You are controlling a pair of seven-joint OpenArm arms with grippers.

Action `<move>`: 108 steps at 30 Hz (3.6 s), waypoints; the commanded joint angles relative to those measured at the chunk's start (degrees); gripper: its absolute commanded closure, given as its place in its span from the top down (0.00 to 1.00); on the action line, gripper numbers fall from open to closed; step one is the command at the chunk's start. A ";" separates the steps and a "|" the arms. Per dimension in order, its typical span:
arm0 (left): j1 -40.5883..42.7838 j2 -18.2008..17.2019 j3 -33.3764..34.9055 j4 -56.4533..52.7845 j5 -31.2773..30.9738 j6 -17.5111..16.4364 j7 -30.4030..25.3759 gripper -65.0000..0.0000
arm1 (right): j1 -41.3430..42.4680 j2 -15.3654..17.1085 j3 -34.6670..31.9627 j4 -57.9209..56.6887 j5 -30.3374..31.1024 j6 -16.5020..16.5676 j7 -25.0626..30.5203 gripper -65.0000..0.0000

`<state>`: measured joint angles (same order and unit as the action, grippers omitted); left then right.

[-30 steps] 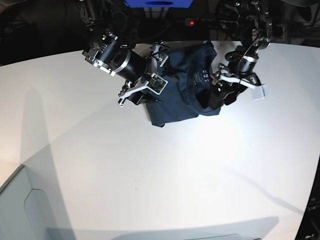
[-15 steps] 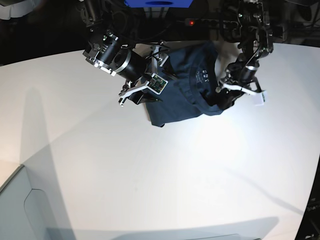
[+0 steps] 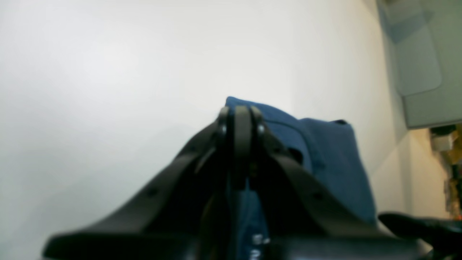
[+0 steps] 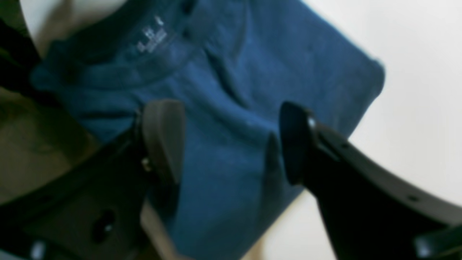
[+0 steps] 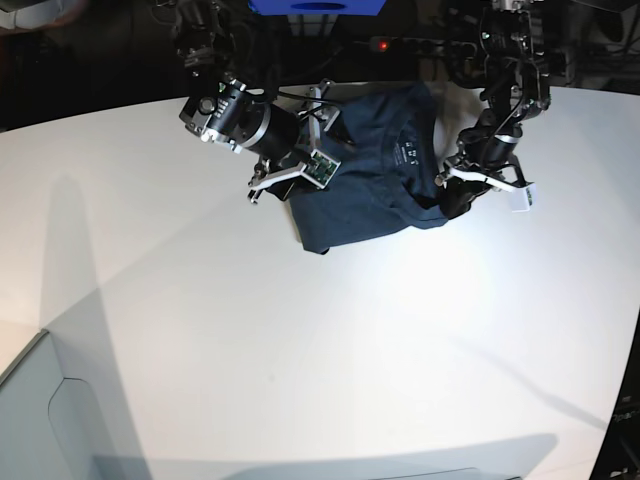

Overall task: Fold the T-shirt properly
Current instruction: 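Grasp the folded shirt edges with both grippers and square it, then slide the folded shirt toward the robot with both grippers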

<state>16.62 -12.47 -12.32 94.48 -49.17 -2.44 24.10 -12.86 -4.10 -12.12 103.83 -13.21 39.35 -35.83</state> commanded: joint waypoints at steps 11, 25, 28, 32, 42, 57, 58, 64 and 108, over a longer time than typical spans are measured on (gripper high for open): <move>1.53 -1.64 -0.83 3.15 -1.25 -0.33 0.91 0.39 | 2.18 -0.43 2.14 -0.05 1.12 0.65 0.98 0.27; 9.27 8.73 -8.04 13.00 -0.72 -0.24 7.68 0.66 | 0.07 -0.43 3.46 9.44 1.21 0.65 0.80 0.70; 9.27 10.05 -8.04 9.48 -0.72 -0.42 7.42 0.66 | 0.07 -0.43 3.46 9.27 1.21 0.65 0.80 0.70; 8.83 10.05 -6.89 5.70 -0.72 -0.68 7.60 0.66 | -0.02 -0.43 3.46 9.18 1.21 0.65 0.80 0.70; 4.96 9.08 1.90 -1.16 -0.72 -0.77 7.60 0.62 | -0.10 -0.25 4.16 10.32 1.12 0.65 0.80 0.70; -11.74 -3.05 21.77 -13.99 -0.72 -0.86 7.60 0.00 | -0.19 -0.69 20.16 12.34 1.21 0.65 0.80 0.70; -14.38 -4.28 24.93 -15.66 -0.72 -0.86 7.68 0.00 | -0.19 -0.69 21.22 12.34 1.21 0.65 0.80 0.70; -33.46 -8.32 49.37 -24.89 -0.72 -0.95 7.42 0.00 | -0.19 -0.69 27.11 12.34 1.21 0.65 0.80 0.70; -28.89 -17.20 20.01 -3.09 20.64 -16.60 10.58 0.59 | 0.16 -2.45 37.22 1.53 1.30 0.65 1.33 0.00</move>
<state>-11.46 -29.67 7.38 90.41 -27.35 -18.39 35.83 -13.08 -6.72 25.02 104.22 -13.13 39.38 -36.18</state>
